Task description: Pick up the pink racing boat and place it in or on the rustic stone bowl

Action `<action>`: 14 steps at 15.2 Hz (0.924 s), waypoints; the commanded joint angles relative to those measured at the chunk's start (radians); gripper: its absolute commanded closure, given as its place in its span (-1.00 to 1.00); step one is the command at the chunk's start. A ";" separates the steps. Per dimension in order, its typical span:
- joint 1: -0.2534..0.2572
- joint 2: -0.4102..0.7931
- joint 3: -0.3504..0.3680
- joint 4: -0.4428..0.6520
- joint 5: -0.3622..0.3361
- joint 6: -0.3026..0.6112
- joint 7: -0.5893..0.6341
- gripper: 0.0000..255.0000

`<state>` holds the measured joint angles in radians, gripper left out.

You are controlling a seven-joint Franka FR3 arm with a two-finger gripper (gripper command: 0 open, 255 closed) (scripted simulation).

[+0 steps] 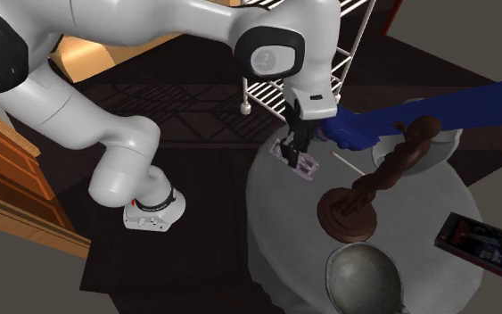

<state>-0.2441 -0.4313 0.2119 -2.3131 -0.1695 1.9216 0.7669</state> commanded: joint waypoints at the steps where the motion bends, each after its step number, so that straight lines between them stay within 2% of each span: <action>1: 0.000 -0.003 -0.001 0.016 0.001 -0.019 -0.005 1.00; 8: -0.071 0.134 -0.097 0.129 -0.052 0.032 -0.134 1.00; 14: -0.123 0.277 -0.166 0.270 -0.072 0.058 -0.242 1.00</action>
<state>-0.3561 -0.1802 0.0605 -2.0622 -0.2381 1.9698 0.5478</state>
